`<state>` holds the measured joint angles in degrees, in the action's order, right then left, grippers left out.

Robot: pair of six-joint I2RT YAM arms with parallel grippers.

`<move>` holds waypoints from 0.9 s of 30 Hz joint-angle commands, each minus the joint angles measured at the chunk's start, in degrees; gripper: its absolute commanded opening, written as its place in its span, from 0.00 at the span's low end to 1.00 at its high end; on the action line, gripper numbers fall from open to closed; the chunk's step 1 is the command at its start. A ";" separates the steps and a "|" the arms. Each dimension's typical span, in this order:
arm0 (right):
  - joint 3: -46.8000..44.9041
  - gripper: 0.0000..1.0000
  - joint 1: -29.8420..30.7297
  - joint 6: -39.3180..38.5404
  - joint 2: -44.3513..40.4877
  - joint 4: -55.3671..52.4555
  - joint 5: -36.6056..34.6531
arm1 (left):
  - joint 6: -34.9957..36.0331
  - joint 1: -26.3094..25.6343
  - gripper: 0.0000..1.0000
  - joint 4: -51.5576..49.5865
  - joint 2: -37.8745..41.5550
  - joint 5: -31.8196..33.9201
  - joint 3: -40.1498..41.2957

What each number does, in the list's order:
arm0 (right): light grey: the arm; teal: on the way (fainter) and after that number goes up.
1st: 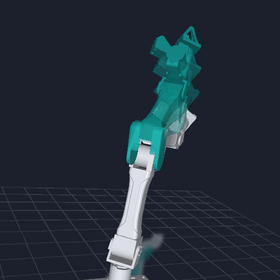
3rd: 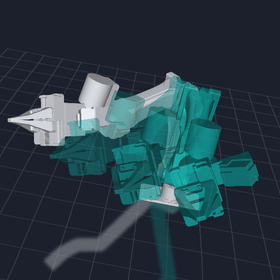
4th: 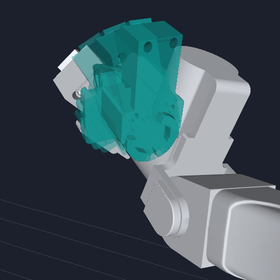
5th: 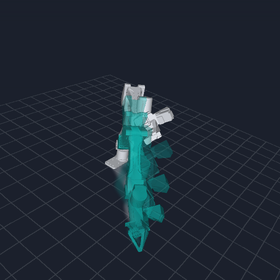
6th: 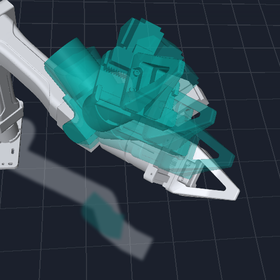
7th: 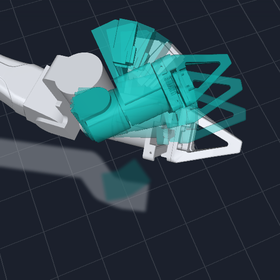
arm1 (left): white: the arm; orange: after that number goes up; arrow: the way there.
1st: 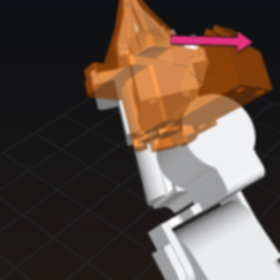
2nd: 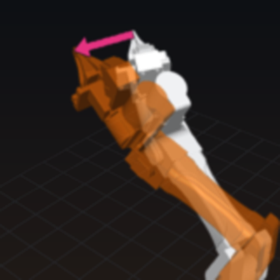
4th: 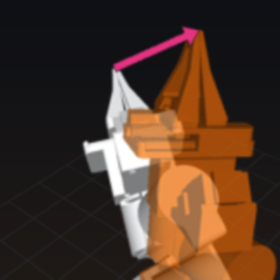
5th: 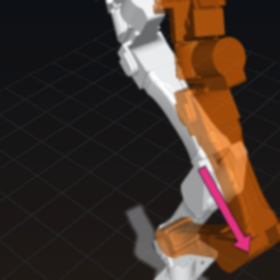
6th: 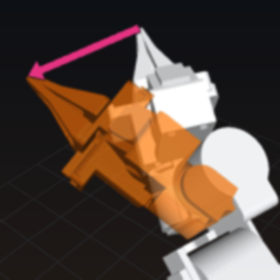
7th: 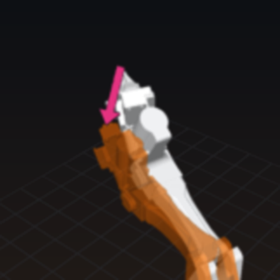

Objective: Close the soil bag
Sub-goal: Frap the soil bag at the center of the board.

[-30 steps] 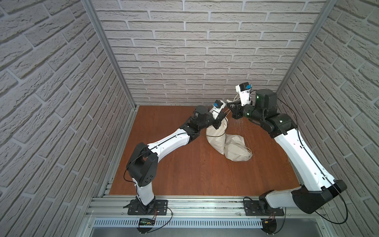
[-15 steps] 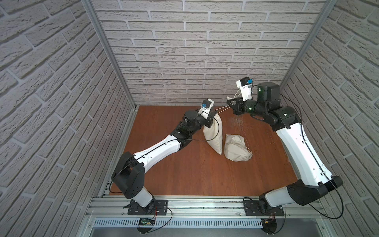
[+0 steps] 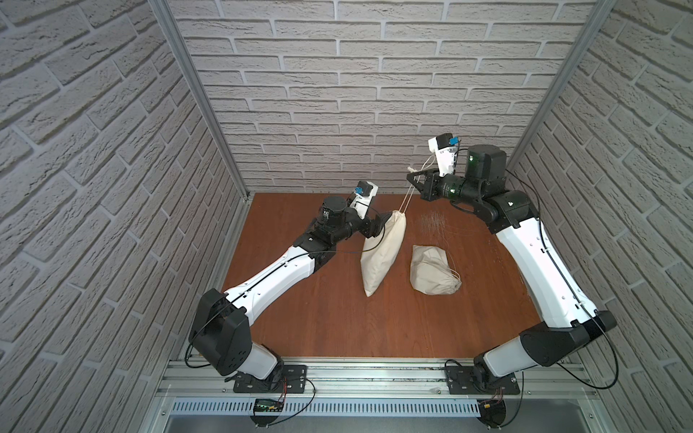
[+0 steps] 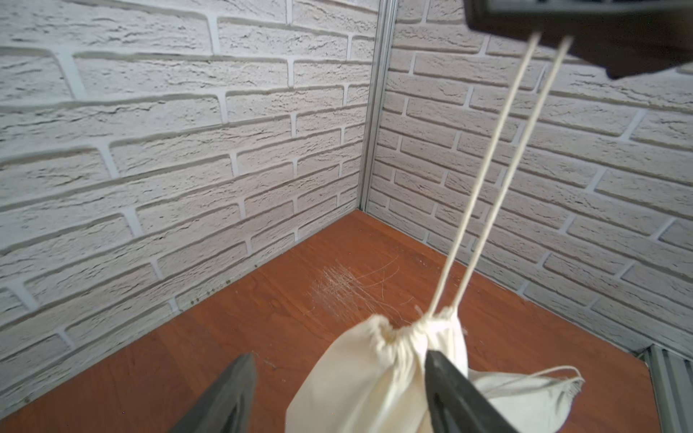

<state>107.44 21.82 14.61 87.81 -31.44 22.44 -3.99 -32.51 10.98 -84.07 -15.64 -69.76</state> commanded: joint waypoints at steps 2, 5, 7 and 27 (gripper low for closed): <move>1.77 0.03 -0.73 0.00 -1.11 9.23 0.51 | -2.11 1.66 0.84 -0.05 5.46 -4.18 0.13; 1.97 0.03 -0.72 -0.59 -0.89 8.68 0.80 | 0.37 1.51 0.88 -0.61 5.34 -6.45 -1.30; 1.95 0.03 -0.66 -0.96 -0.97 8.15 0.83 | 0.92 1.34 0.89 -1.61 3.71 -9.42 -3.26; 1.28 0.03 -0.73 -2.77 -2.71 5.97 0.95 | 1.18 -2.98 0.46 -3.53 -16.29 -18.42 -23.25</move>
<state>107.44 21.37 13.02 87.92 -30.48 22.55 -2.02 -35.88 4.71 -100.36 -31.16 -90.67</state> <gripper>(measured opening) 0.062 0.492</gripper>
